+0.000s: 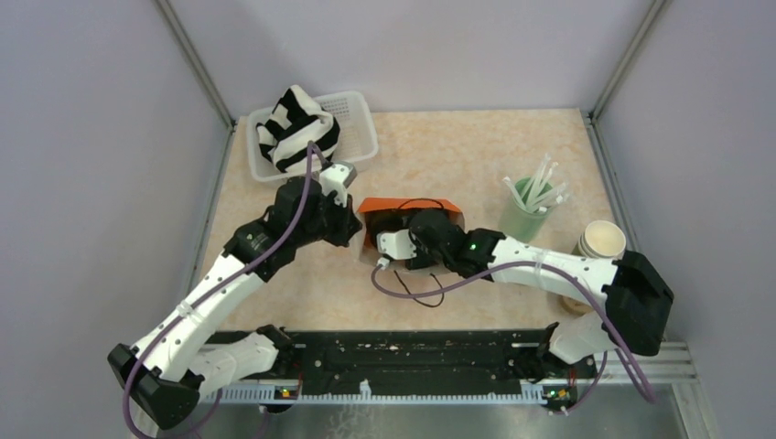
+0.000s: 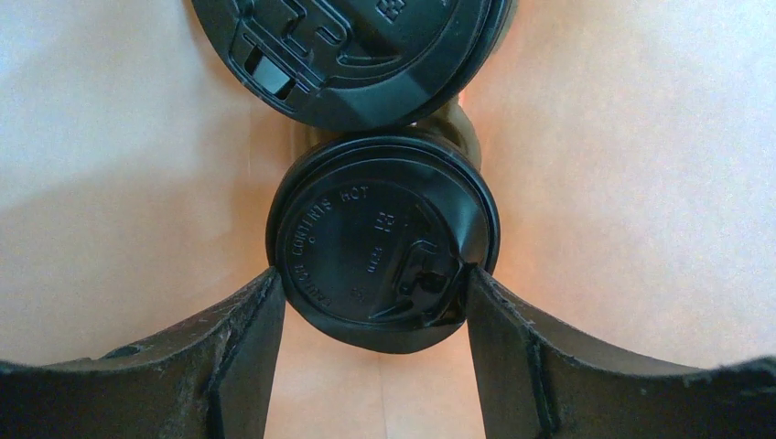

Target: Pack the takeout coffee

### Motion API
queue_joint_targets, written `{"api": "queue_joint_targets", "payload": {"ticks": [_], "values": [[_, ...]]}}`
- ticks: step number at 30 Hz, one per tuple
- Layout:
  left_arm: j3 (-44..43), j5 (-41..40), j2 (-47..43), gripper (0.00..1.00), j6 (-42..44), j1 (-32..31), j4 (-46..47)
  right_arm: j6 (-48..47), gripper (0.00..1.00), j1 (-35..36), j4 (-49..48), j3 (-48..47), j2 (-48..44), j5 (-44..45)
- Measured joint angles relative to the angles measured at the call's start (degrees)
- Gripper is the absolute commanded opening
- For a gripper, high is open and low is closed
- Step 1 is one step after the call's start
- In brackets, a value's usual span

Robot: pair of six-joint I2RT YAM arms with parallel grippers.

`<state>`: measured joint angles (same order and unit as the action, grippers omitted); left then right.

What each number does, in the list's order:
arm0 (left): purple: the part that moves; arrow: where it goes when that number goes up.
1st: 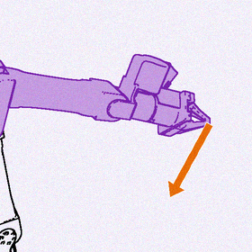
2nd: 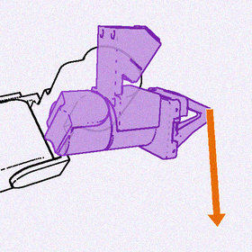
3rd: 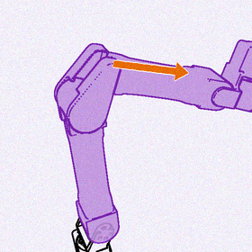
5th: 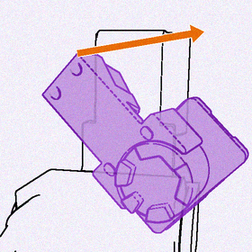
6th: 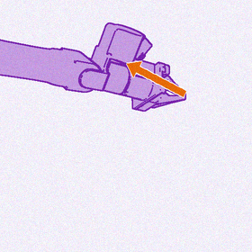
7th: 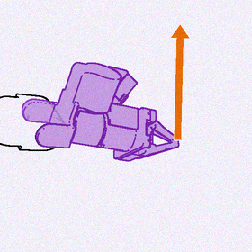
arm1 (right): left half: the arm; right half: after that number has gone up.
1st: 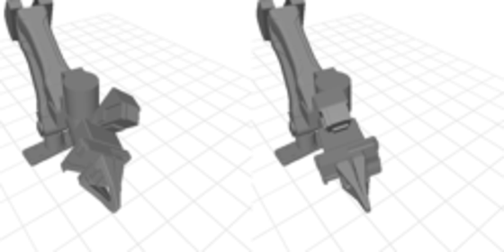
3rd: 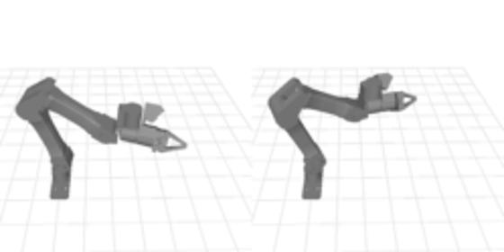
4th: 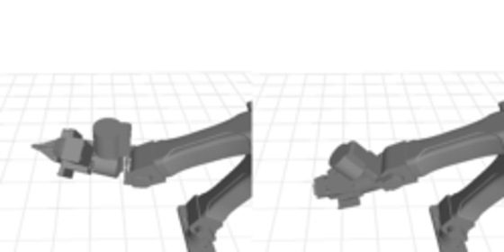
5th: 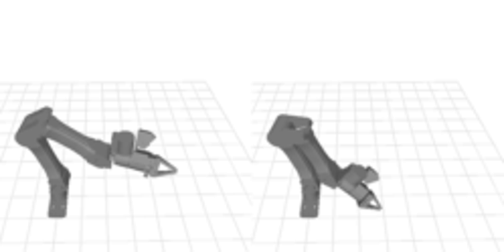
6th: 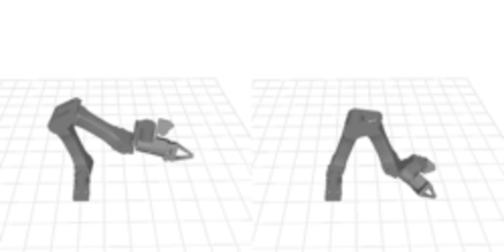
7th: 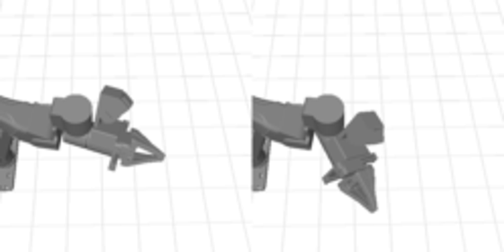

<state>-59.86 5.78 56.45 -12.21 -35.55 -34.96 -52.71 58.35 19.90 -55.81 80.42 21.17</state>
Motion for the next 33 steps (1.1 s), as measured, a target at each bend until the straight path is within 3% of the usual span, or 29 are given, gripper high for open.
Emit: {"api": "queue_joint_targets", "payload": {"ticks": [15,25,33], "values": [[-12.55,3.98,5.22,0.0,-8.22,0.15,-14.34,9.09,0.38,-0.44,17.42,-10.73,1.25,-13.44],[-18.75,5.16,9.27,0.0,-14.69,0.15,-21.42,12.59,0.41,-1.53,20.17,-9.97,-0.02,-19.37],[-19.85,1.84,11.69,0.0,-15.17,0.22,-23.06,14.25,0.55,-2.36,19.52,-9.64,-0.31,-22.05]]}}
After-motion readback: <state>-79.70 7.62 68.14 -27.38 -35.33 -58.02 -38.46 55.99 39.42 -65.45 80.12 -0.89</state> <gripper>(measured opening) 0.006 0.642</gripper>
